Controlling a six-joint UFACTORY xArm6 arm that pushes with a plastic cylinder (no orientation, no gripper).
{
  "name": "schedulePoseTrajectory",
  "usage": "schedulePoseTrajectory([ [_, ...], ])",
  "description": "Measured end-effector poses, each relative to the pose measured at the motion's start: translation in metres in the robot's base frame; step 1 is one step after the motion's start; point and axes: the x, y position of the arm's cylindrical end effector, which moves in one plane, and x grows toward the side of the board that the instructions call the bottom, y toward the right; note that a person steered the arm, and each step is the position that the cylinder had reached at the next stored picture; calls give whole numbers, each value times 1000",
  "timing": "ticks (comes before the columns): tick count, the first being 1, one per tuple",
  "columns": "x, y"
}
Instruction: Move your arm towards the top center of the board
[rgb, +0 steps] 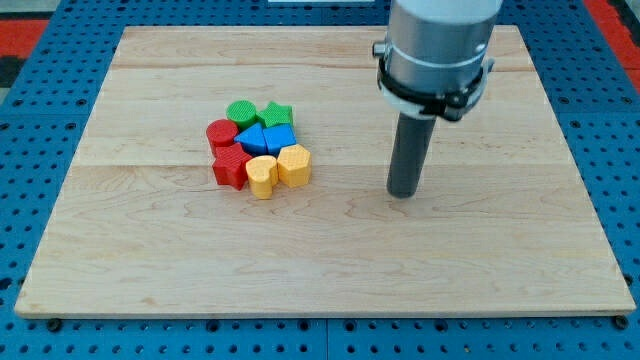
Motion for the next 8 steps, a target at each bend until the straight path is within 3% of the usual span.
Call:
schedulePoseTrajectory([
  [1,-62,-1],
  [3,-137,-27],
  [8,-140,-18],
])
